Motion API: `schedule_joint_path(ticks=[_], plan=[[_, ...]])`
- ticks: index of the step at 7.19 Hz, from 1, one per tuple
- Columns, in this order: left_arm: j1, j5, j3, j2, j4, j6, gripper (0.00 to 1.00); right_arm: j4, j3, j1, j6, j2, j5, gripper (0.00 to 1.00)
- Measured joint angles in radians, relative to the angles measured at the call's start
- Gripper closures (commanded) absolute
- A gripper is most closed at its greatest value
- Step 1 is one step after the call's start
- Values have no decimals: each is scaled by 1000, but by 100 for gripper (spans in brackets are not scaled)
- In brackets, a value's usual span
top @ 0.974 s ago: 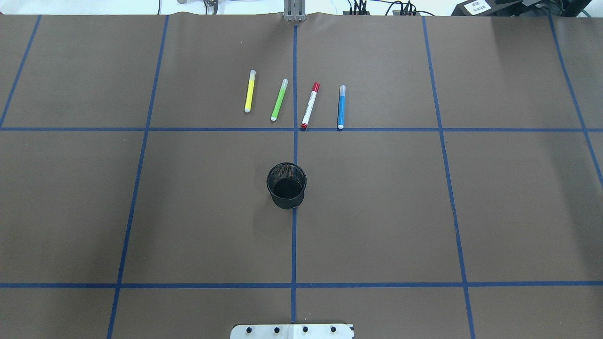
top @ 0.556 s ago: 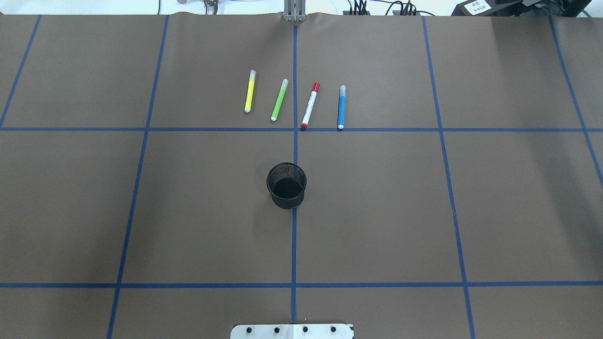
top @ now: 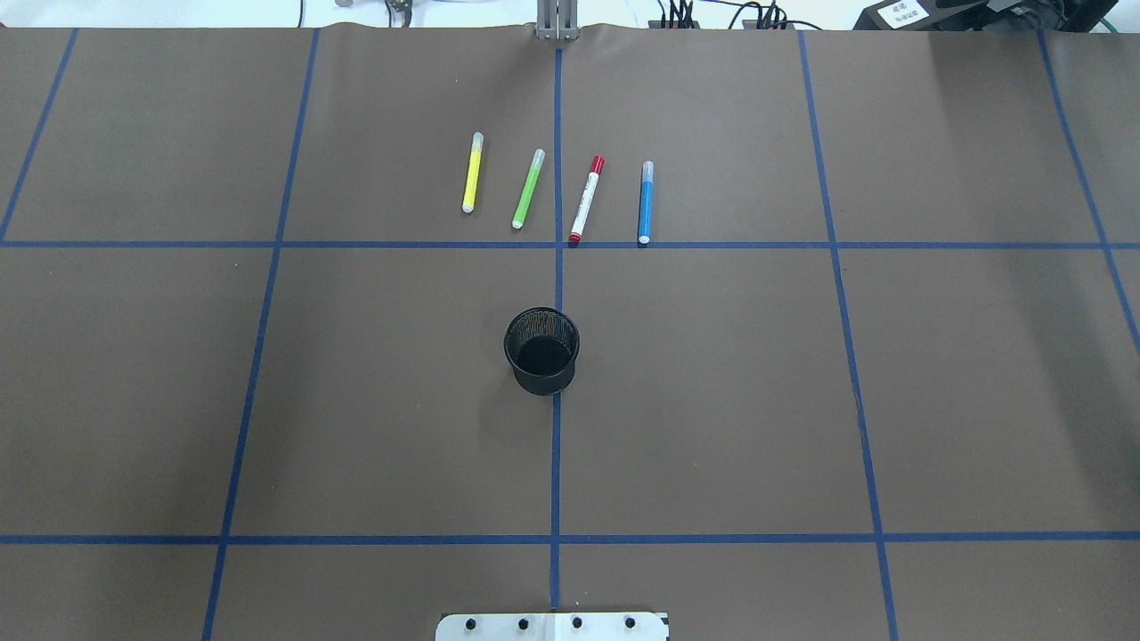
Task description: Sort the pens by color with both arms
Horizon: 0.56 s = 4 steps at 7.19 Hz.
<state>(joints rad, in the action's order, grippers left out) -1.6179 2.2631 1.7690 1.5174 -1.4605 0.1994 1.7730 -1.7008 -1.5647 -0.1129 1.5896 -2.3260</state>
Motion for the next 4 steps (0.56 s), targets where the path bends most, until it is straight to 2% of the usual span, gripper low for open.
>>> schedule_joint_path(ticks=[4], plan=[[1, -3, 0, 0, 3, 0, 0, -1, -15, -1, 12, 10, 36, 0]])
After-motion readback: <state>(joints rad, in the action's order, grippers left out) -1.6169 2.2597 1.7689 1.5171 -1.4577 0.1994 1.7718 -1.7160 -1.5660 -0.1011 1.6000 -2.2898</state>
